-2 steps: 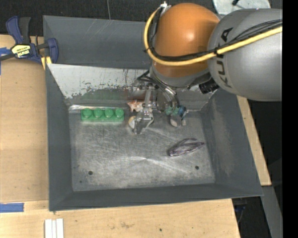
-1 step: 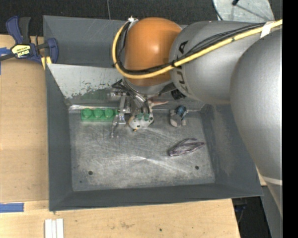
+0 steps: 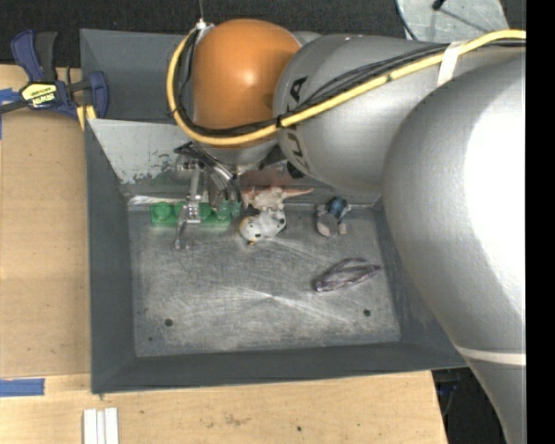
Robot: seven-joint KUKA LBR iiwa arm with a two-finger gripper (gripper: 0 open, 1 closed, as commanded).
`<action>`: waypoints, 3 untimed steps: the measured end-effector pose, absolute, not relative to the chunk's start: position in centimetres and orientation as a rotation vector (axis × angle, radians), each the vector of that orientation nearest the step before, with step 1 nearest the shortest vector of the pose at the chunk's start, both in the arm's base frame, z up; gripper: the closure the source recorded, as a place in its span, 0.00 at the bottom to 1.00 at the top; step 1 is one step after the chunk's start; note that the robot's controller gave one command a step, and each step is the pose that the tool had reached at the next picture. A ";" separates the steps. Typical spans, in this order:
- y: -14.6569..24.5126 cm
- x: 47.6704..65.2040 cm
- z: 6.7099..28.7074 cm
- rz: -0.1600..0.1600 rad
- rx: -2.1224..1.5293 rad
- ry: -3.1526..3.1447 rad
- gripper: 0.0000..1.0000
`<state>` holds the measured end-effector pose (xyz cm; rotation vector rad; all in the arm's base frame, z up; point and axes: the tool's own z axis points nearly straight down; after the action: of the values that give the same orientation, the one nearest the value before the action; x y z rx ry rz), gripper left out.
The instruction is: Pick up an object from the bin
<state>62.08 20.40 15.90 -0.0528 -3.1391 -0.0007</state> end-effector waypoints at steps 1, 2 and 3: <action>19.4 62.1 11.2 -0.003 -0.367 -3.124 0.00; 17.5 62.8 7.2 -0.003 -0.195 -3.137 0.00; 18.4 62.7 7.6 -0.012 -0.726 -3.072 1.00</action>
Offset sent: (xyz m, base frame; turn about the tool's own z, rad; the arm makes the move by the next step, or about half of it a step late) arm 0.0060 -0.0290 -0.0890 0.0931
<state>62.66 18.36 7.63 -0.7262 -3.0721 -0.0118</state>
